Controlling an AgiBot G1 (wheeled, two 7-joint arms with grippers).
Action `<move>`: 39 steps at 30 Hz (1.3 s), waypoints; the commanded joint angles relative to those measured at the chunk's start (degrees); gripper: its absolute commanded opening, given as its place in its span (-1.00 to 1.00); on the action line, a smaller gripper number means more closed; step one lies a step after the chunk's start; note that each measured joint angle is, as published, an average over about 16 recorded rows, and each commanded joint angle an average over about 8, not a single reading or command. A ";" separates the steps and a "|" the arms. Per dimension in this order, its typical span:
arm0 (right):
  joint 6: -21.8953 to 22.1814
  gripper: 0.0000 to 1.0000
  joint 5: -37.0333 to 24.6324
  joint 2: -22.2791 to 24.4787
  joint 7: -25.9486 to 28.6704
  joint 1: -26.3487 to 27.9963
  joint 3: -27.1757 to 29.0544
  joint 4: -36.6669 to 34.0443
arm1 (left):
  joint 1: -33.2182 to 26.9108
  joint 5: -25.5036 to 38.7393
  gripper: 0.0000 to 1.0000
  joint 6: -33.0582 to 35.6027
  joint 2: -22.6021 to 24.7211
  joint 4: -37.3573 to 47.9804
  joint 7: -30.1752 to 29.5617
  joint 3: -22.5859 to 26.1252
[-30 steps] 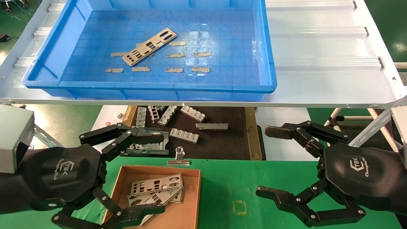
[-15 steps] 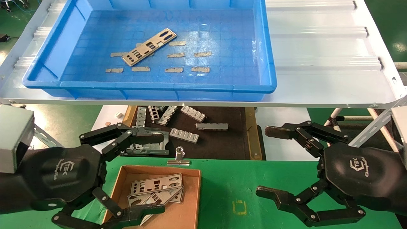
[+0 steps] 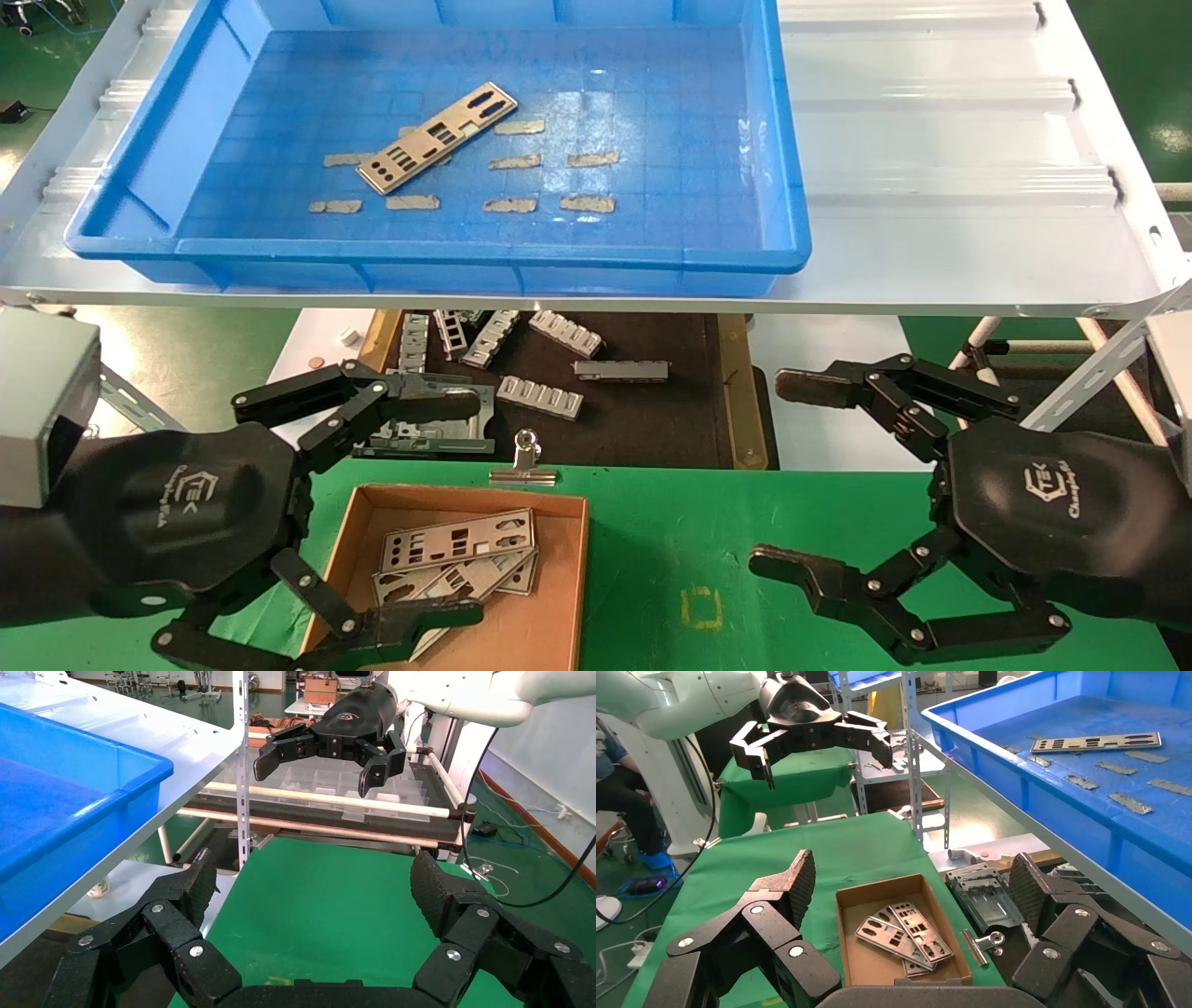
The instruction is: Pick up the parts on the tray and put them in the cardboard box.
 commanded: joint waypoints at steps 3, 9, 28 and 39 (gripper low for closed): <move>0.00 1.00 0.00 0.00 0.00 0.00 0.00 0.00 | 0.00 0.00 1.00 0.00 0.00 0.00 0.00 0.00; 0.00 1.00 0.00 0.00 0.00 0.00 0.00 0.00 | 0.00 0.00 1.00 0.00 0.00 0.00 0.00 0.00; 0.00 1.00 0.00 0.00 0.00 0.00 0.00 0.00 | 0.00 0.00 1.00 0.00 0.00 0.00 0.00 0.00; 0.00 1.00 0.00 0.00 0.00 0.00 0.00 0.00 | 0.00 0.00 1.00 0.00 0.00 0.00 0.00 0.00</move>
